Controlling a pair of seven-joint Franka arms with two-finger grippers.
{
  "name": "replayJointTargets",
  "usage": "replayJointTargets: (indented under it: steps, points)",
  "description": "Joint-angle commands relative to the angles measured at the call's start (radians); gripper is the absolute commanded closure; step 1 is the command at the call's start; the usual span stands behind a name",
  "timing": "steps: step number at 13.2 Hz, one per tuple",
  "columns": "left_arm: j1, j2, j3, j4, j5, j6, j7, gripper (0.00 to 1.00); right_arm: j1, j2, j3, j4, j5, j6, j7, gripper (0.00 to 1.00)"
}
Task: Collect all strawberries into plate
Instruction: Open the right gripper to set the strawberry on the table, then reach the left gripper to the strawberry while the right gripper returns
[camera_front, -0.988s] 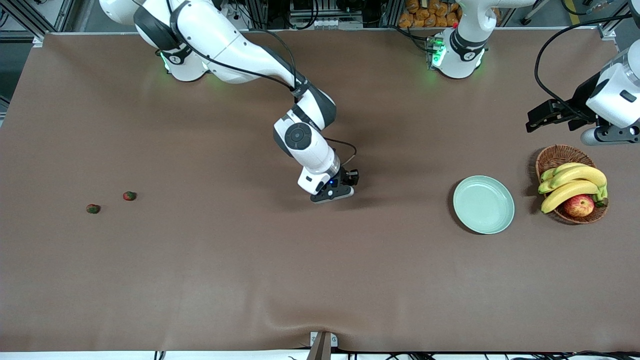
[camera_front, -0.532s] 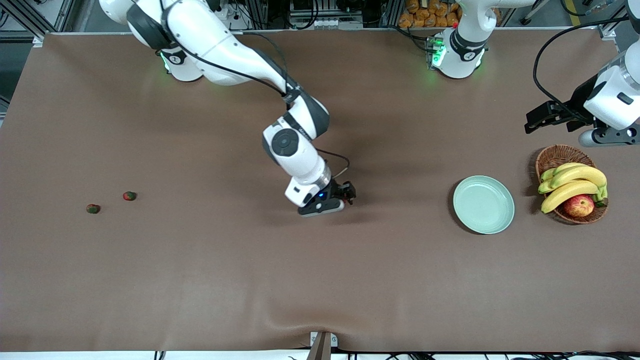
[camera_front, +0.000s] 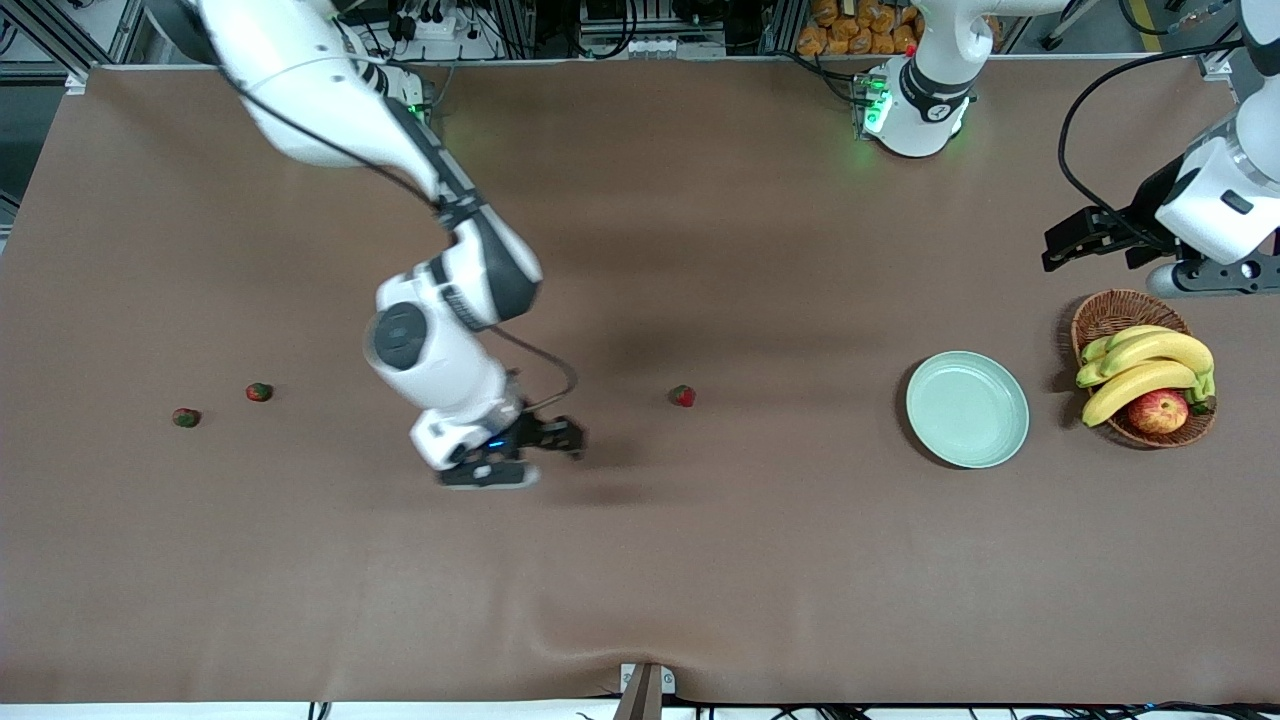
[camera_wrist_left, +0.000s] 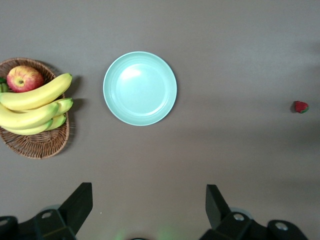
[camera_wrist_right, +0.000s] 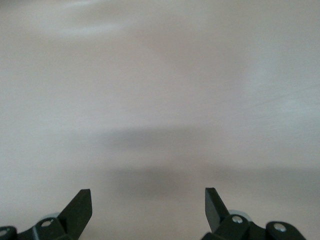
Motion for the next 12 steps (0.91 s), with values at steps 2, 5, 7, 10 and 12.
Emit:
replayJointTargets:
  steps: [2, 5, 7, 10, 12]
  points:
    - [-0.019, 0.058, -0.067, 0.001, -0.020, 0.082, -0.124, 0.00, -0.185, -0.150, 0.012, -0.172, 0.002, -0.081, -0.199, 0.00]
    - [-0.022, 0.120, -0.156, 0.010, -0.018, 0.158, -0.327, 0.00, -0.323, -0.160, 0.000, -0.174, -0.020, -0.210, -0.323, 0.00]
    - [-0.023, 0.169, -0.209, 0.030, -0.012, 0.217, -0.450, 0.00, -0.378, -0.173, -0.002, -0.178, -0.094, -0.296, -0.336, 0.00]
    - [-0.090, 0.259, -0.242, 0.105, -0.003, 0.249, -0.627, 0.00, -0.481, -0.192, -0.002, -0.224, -0.202, -0.338, -0.336, 0.00]
    - [-0.146, 0.320, -0.242, 0.151, 0.006, 0.280, -0.737, 0.00, -0.544, -0.187, -0.002, -0.266, -0.214, -0.333, -0.338, 0.00]
